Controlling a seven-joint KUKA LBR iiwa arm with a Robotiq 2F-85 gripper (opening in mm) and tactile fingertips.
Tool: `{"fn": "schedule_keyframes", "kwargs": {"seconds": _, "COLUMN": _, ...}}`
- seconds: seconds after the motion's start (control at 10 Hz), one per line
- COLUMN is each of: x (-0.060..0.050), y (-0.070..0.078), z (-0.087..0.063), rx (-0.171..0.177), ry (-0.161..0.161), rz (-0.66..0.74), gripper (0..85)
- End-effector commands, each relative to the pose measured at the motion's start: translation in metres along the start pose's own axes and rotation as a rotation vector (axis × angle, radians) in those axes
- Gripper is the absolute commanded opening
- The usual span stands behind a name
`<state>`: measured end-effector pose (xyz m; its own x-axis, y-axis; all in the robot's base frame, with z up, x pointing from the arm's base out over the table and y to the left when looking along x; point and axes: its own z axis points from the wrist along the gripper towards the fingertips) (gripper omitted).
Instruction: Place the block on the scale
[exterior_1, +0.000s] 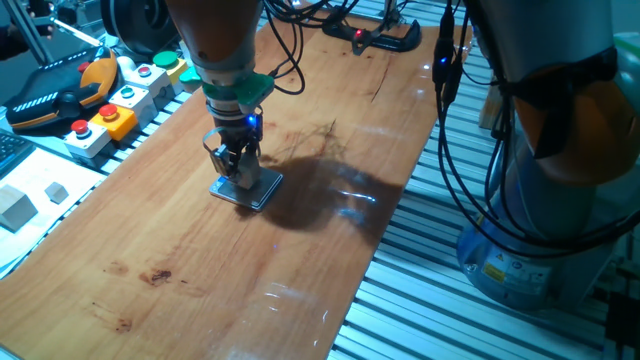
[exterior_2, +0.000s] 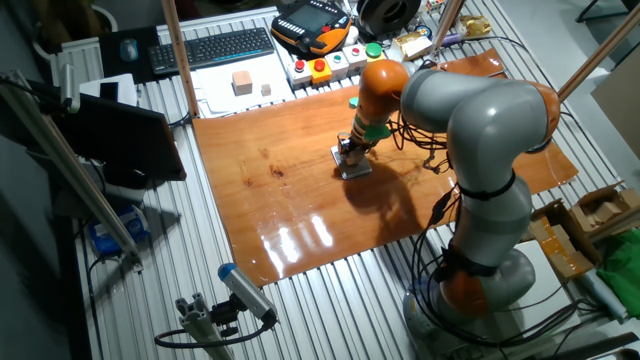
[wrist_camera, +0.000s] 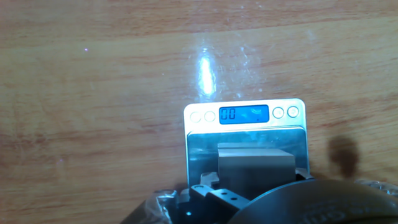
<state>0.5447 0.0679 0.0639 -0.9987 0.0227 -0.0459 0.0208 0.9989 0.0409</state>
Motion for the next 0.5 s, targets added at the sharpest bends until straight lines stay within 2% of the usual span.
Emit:
{"fn": "schedule_keyframes", "kwargs": {"seconds": 0.0, "x": -0.0001, "y": 0.0000, "z": -0.0001, "rx": 0.000, "ry": -0.001, "rz": 0.000, "gripper": 0.7}}
{"fn": "schedule_keyframes", "kwargs": {"seconds": 0.4, "x": -0.0002, "y": 0.0000, "z": 0.0004, "rx": 0.001, "ry": -0.012, "rz": 0.000, "gripper": 0.7}}
